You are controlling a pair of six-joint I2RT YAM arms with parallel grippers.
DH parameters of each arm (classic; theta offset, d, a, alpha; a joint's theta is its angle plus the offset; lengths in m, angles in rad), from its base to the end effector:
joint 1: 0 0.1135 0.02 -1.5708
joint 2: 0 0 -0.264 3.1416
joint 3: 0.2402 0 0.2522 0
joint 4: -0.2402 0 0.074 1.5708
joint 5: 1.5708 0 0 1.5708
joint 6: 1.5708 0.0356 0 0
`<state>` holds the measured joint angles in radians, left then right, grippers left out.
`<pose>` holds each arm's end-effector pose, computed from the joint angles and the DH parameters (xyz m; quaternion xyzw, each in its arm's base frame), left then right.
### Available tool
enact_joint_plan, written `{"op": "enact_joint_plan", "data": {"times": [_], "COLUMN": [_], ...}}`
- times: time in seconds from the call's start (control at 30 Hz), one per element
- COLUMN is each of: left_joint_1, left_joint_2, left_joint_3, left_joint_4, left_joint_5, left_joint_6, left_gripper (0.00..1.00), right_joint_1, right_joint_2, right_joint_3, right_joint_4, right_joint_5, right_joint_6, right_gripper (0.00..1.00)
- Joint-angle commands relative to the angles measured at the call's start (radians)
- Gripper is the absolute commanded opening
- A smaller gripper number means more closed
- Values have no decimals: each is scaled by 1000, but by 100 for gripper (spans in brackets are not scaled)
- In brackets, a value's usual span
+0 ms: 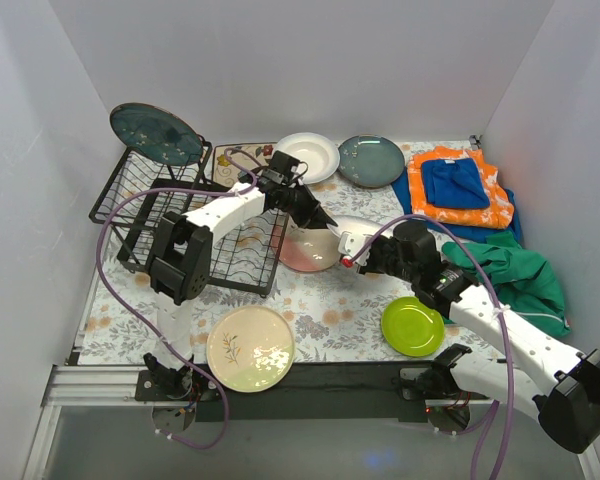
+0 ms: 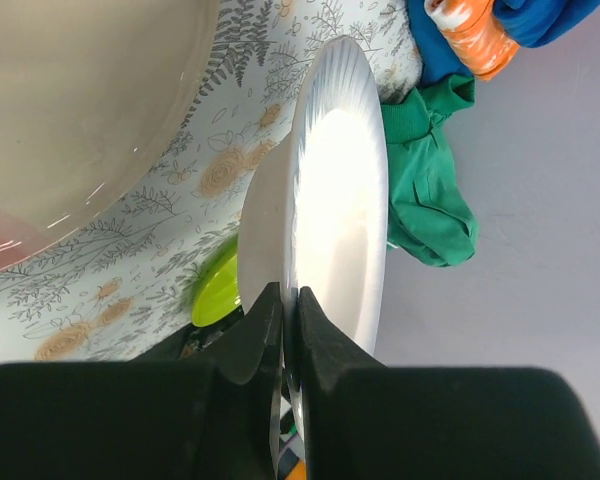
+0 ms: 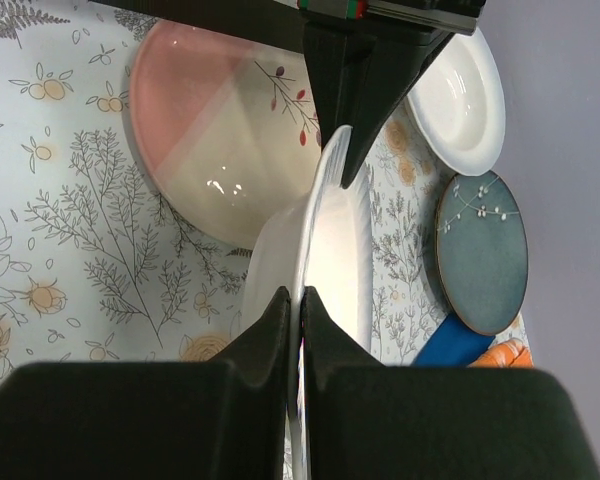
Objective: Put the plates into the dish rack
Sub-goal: Pass the plate from the right arm to the left
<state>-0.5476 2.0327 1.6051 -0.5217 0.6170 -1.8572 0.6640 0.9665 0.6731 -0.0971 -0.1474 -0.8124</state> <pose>0.3696 -0.2495 0.2191 0.4788 -0.7761 0.3759 0.1648 0.1723 0.1414 0.2758 -0.5879 0.5853 0.0199 0.5580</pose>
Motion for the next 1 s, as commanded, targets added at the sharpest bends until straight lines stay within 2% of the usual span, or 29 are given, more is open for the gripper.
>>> {"op": "enact_joint_plan", "data": {"times": [0.0, 0.17, 0.33, 0.53, 0.97], "left_joint_1": [-5, -5, -5, -5, -5], "left_joint_2": [-74, -126, -154, -178, -212], "left_joint_3": [70, 50, 44, 4, -31], "left_joint_4": [12, 66, 97, 144, 172], "left_joint_5": [-34, -66, -68, -66, -68], "left_joint_6": [164, 253, 294, 300, 326], "left_gripper": [0, 0, 0, 0, 0], "right_joint_1": [14, 14, 14, 14, 14], "right_joint_2": [-19, -2, -2, -20, -52], "right_joint_3": [20, 6, 2, -17, -35], "right_joint_4": [31, 7, -9, -27, -65], "right_joint_5": [-8, 11, 12, -3, -46], "right_joint_6": [41, 114, 182, 206, 223], "right_gripper": [1, 1, 17, 27, 42]}}
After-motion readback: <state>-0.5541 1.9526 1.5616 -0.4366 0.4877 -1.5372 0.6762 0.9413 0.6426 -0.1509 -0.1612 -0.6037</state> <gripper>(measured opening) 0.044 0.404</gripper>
